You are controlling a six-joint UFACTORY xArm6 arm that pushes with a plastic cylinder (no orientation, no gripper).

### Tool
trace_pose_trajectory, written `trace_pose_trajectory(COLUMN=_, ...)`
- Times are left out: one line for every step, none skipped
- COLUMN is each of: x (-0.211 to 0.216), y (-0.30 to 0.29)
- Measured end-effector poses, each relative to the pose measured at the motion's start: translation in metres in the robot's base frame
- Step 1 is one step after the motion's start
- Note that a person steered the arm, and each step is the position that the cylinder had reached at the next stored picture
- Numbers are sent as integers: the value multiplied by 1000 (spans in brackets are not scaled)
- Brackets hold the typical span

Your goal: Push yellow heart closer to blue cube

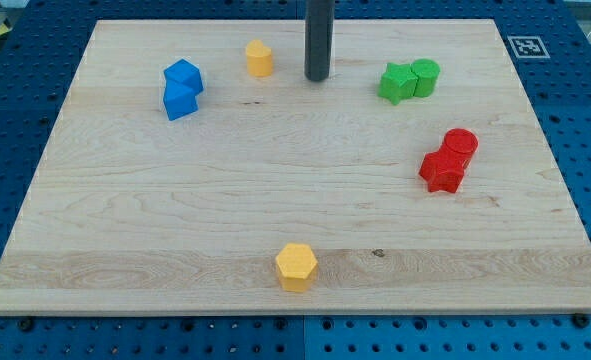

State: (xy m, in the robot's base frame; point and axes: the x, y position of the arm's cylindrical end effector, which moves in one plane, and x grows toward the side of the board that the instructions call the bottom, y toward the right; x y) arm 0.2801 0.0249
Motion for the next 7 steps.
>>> trace_pose_trajectory(x=-35, y=-20)
trace_pose_trajectory(x=-37, y=-70)
trace_pose_trajectory(x=-37, y=-98)
trace_pose_trajectory(x=-37, y=-73)
trace_pose_trajectory(x=-18, y=-65)
trace_pose_trajectory(x=5, y=-71)
trace_pose_trajectory(x=23, y=-84)
